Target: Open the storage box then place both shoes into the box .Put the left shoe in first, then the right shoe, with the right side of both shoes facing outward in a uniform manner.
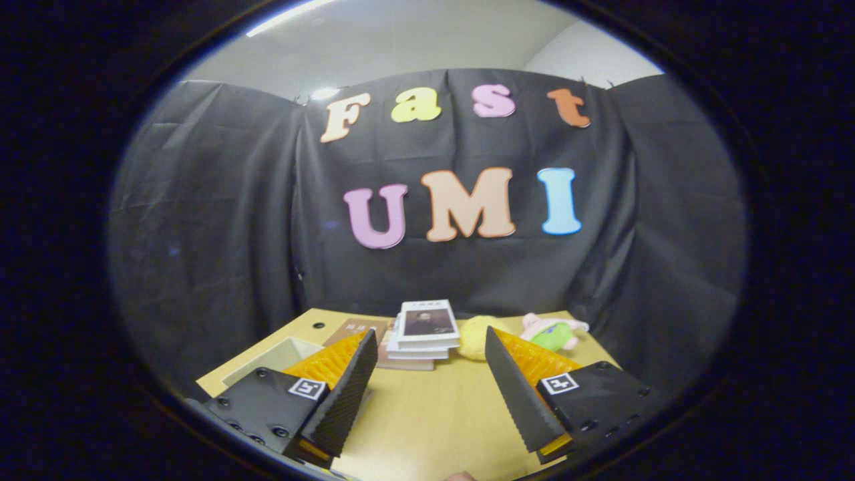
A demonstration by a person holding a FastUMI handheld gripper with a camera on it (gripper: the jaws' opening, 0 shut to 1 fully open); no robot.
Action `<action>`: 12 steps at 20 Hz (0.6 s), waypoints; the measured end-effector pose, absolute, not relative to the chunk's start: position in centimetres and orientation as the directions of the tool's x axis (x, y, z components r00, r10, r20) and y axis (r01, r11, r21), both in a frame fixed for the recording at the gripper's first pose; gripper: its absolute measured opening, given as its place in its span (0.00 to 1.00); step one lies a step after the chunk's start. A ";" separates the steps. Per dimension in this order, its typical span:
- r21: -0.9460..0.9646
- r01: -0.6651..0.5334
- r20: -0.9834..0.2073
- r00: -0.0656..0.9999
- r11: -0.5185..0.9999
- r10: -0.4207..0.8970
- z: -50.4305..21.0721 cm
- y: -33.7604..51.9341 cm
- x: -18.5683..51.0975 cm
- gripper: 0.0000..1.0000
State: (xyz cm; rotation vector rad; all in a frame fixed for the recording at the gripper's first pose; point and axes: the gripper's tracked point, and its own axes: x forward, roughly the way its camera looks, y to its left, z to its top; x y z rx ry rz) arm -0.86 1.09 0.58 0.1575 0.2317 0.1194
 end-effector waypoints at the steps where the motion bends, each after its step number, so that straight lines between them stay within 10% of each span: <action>1: 0.167 -0.083 -0.184 0.976 0.982 0.114 1.4 -0.7 -1.1 1.00; 12: 0.131 0.037 -0.049 0.998 0.991 -0.031 4.1 -12.7 -2.0 1.00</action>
